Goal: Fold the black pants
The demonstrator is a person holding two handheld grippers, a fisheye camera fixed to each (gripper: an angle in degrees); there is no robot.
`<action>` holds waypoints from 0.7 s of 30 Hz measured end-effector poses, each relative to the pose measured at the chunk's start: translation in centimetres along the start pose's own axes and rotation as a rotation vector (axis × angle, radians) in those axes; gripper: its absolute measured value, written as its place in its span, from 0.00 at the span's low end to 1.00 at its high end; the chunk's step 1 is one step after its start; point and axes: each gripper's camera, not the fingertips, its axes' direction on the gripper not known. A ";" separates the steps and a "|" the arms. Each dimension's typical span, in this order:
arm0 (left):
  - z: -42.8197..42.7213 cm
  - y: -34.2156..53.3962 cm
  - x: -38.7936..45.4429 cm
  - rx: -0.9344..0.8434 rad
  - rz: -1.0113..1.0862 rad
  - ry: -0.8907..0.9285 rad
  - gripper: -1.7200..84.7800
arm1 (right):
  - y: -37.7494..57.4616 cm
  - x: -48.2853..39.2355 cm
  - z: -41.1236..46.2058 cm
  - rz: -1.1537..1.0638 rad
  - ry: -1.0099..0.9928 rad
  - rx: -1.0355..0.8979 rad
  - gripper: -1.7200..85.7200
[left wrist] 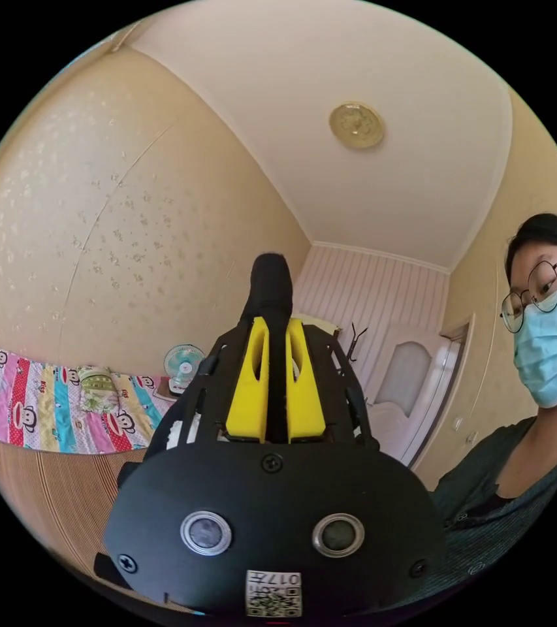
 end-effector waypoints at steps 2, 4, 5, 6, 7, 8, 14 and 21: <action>-1.1 -0.5 0.4 -0.005 0.006 0.006 0.07 | -0.7 1.6 -0.5 0.054 0.033 0.037 0.14; -2.3 -1.2 0.5 -0.013 0.013 0.021 0.07 | -2.3 4.4 -2.6 0.114 -0.047 0.130 0.08; -3.4 -1.9 0.4 -0.011 0.013 0.026 0.07 | -2.9 5.1 -3.4 0.123 -0.062 0.155 0.08; -4.0 -2.2 0.5 -0.010 0.020 0.028 0.07 | -4.3 6.2 -5.1 0.127 -0.067 0.195 0.08; -5.1 -3.1 0.6 -0.014 0.044 0.031 0.07 | -6.1 6.9 -6.6 0.112 -0.068 0.217 0.08; -6.3 -4.0 1.0 -0.011 0.075 0.040 0.07 | -7.0 7.2 -7.4 0.098 -0.072 0.231 0.07; -11.4 -10.4 5.1 0.042 0.254 0.033 0.07 | -17.4 8.1 -15.6 -0.071 -0.170 0.386 0.07; -11.4 -15.1 4.4 0.056 0.262 0.067 0.07 | -27.5 12.0 -16.5 -0.151 -0.179 0.255 0.07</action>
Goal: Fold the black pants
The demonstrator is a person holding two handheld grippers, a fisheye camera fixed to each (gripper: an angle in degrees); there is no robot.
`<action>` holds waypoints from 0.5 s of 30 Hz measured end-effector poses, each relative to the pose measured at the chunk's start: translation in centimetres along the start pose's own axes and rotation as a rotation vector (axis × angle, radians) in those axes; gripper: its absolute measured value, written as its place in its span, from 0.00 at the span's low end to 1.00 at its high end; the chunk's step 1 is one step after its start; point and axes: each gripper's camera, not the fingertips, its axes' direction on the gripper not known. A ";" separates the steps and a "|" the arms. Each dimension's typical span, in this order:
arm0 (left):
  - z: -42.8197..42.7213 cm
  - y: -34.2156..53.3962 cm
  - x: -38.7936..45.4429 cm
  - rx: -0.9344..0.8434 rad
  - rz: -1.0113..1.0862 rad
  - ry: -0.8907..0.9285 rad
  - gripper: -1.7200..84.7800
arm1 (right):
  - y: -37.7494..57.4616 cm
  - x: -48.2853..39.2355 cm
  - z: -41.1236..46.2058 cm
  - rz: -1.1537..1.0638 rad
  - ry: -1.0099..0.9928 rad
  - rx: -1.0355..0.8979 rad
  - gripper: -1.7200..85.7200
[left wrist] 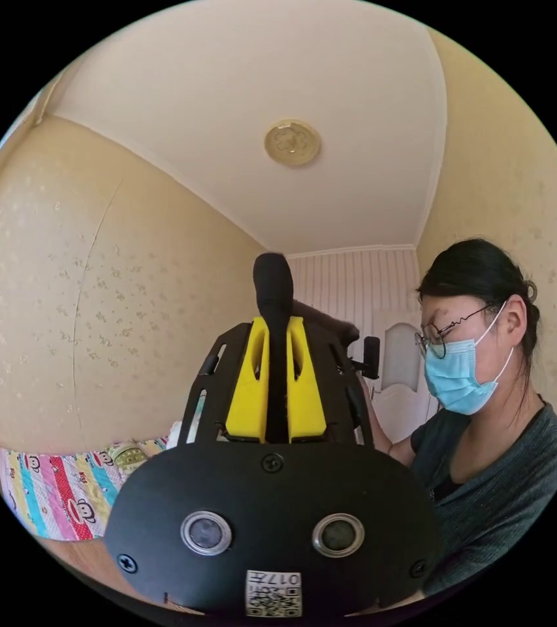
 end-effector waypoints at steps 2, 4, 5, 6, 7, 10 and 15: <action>1.4 2.5 -3.0 -0.025 -0.095 -0.027 0.07 | 1.0 3.5 2.5 0.085 -0.021 -0.064 0.07; 3.0 6.0 -6.0 -0.076 -0.208 -0.112 0.07 | 4.4 8.8 6.8 0.229 -0.009 -0.152 0.06; 4.3 8.8 -8.2 -0.087 -0.277 -0.165 0.07 | 5.3 10.1 8.0 0.258 0.012 -0.176 0.06; 5.1 10.1 -9.4 -0.097 -0.310 -0.188 0.07 | 6.7 12.9 10.7 0.299 0.072 -0.239 0.06; 7.4 12.5 -12.0 -0.141 -0.372 -0.233 0.07 | 7.6 16.2 13.7 0.315 0.142 -0.316 0.06; 15.0 15.4 -19.9 -0.321 -0.359 -0.350 0.07 | 8.9 27.2 21.5 0.444 0.185 -0.426 0.06; 25.0 21.8 -39.4 -0.337 -0.656 -0.316 0.09 | 11.6 44.1 34.2 0.585 0.283 -0.567 0.05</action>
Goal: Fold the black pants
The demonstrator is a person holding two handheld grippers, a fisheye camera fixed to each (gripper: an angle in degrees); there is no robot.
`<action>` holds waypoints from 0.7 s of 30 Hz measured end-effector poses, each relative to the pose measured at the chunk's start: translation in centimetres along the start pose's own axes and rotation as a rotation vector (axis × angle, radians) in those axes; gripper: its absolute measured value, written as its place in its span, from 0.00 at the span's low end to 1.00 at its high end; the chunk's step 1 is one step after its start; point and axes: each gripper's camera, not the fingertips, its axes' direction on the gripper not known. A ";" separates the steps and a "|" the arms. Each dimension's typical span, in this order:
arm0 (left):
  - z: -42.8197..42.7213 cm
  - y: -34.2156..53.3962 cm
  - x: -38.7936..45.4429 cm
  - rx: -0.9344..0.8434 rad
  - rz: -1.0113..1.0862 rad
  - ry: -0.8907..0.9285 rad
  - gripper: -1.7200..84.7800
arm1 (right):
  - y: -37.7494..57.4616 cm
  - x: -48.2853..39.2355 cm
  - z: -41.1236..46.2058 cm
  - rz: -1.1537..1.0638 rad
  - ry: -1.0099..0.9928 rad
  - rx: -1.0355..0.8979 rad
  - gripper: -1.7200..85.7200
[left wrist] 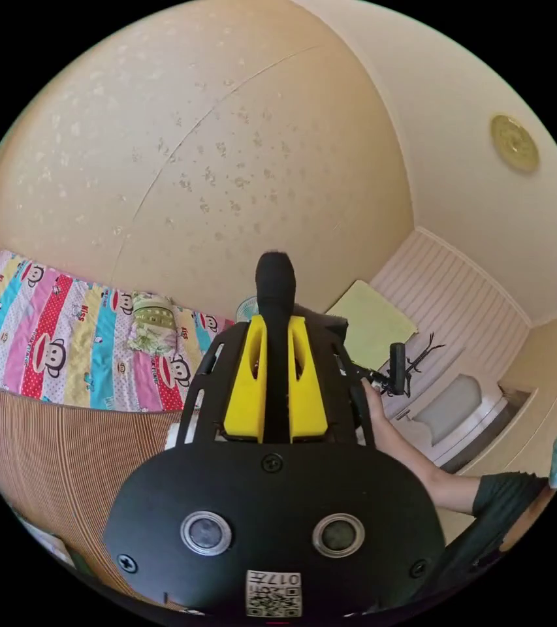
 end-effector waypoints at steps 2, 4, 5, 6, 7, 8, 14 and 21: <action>3.4 0.3 -7.1 -0.032 -0.153 -0.154 0.10 | -1.4 3.3 3.5 0.079 0.043 -0.079 0.05; 4.8 2.8 -11.0 -0.119 -0.186 -0.219 0.10 | 0.0 6.3 6.7 0.055 0.039 -0.102 0.05; 5.5 5.4 -12.9 -0.204 -0.151 -0.244 0.10 | 0.8 6.9 7.6 0.041 0.025 -0.122 0.05; 5.9 7.2 -13.7 -0.250 -0.134 -0.261 0.10 | 2.8 8.1 9.8 0.008 -0.016 -0.189 0.04; 6.7 11.5 -15.6 -0.358 -0.128 -0.290 0.10 | 5.6 9.2 12.3 -0.016 -0.071 -0.284 0.04; 7.8 16.6 -17.5 -0.485 -0.158 -0.295 0.11 | 7.2 9.8 13.6 -0.020 -0.098 -0.336 0.04; 11.5 41.3 -20.7 -0.966 -0.282 -0.381 0.18 | 23.7 16.2 20.1 0.286 -0.377 -0.676 0.04; 14.8 52.2 -20.8 -1.277 -0.001 -0.717 0.18 | 30.5 20.4 17.4 0.638 -0.589 -0.689 0.04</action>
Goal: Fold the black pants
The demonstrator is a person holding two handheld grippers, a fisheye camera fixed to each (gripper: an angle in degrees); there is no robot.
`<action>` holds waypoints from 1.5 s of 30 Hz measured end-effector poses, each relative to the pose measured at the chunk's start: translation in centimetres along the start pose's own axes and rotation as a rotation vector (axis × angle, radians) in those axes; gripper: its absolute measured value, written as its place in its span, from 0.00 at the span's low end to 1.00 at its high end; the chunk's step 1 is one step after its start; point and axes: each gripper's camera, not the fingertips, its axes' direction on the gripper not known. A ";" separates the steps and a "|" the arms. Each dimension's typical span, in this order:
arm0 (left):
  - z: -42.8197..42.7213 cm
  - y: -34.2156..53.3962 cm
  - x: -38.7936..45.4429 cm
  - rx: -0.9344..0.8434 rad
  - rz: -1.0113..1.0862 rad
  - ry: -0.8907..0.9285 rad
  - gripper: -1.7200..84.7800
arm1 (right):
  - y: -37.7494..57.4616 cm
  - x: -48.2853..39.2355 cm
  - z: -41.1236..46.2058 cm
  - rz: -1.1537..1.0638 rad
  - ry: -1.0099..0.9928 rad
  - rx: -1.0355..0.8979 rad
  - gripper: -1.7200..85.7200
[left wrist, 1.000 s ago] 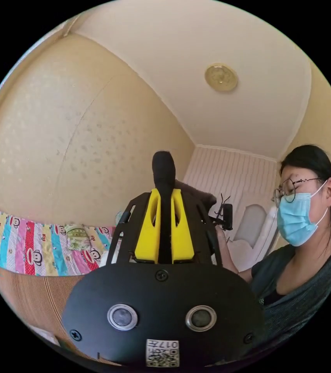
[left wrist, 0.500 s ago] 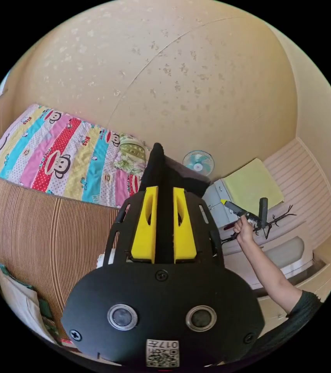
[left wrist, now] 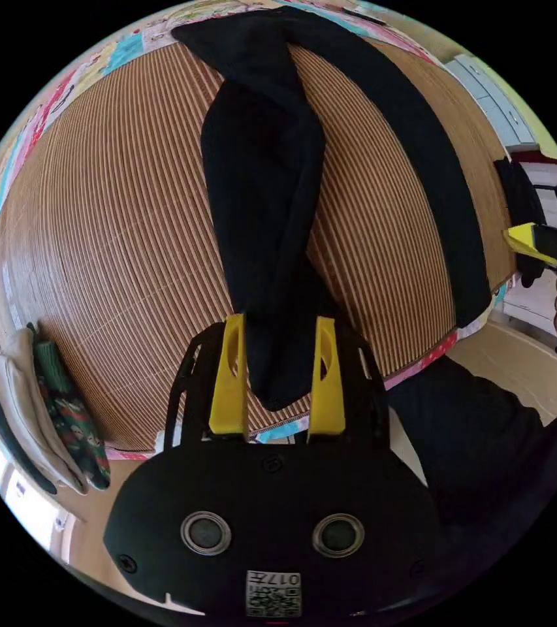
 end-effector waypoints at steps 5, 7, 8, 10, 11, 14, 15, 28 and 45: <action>-3.4 0.6 -5.8 0.065 0.009 0.469 0.07 | -0.2 0.3 -4.1 -0.008 -0.049 -0.054 0.04; -5.3 2.6 -8.7 0.215 0.099 0.959 0.07 | -1.0 0.4 -6.6 -0.031 -0.052 -0.059 0.04; -5.7 4.3 -10.7 0.302 0.109 1.183 0.07 | -1.2 0.5 -7.2 -0.033 -0.048 -0.057 0.03; -5.2 6.7 -12.7 0.359 0.081 1.326 0.07 | -2.3 0.8 -9.3 -0.029 -0.024 -0.045 0.03; -4.3 8.1 -13.4 0.362 0.049 1.284 0.07 | -2.6 1.0 -9.7 -0.027 -0.021 -0.040 0.03; -0.2 10.9 -13.8 0.294 -0.167 0.994 0.06 | -3.7 2.2 -11.6 0.011 -0.012 -0.019 0.03; 0.9 11.3 -13.9 0.268 -0.215 0.960 0.06 | -4.1 2.8 -12.3 0.035 -0.014 -0.013 0.03; 2.2 18.2 -16.0 0.239 -0.522 0.699 0.10 | -12.9 2.9 -16.7 -0.058 0.052 -0.139 0.10; 4.3 19.9 -14.5 0.078 -0.373 0.678 0.13 | -18.3 1.4 -8.9 -0.263 0.147 -0.493 0.04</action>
